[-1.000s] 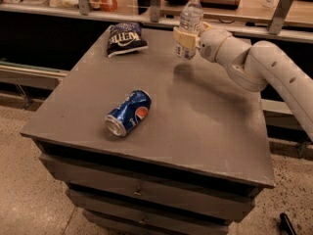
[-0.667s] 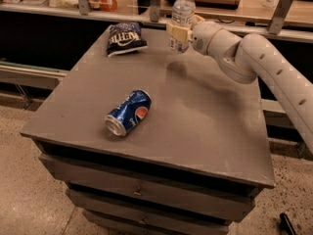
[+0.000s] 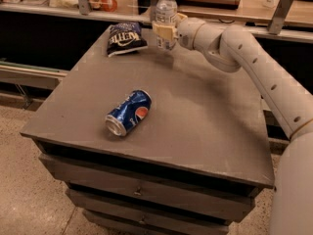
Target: Move blue plastic bottle near blue chip bag
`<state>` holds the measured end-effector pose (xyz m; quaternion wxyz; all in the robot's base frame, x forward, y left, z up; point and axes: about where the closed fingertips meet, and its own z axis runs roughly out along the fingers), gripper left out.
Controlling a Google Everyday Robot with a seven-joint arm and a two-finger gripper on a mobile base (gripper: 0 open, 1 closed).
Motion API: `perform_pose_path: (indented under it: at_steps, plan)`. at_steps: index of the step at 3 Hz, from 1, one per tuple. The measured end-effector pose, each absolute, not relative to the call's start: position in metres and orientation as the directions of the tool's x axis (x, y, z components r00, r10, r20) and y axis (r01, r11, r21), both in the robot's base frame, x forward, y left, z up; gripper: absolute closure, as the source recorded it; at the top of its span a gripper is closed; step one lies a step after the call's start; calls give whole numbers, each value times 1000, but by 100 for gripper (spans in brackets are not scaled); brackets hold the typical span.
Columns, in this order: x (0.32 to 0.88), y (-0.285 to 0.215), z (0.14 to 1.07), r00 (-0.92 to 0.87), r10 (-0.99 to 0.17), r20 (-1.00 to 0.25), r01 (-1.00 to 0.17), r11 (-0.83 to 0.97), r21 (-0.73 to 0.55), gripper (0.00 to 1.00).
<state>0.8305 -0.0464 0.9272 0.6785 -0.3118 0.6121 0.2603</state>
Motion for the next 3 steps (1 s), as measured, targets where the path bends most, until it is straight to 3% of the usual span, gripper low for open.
perform_pose_path:
  at_steps: [2,3]
  plan:
    - [835,-38,913,99,-38,-994,-747,658,-100,100]
    - [836,-33,904,63,-28,-998,-754,653,-66,83]
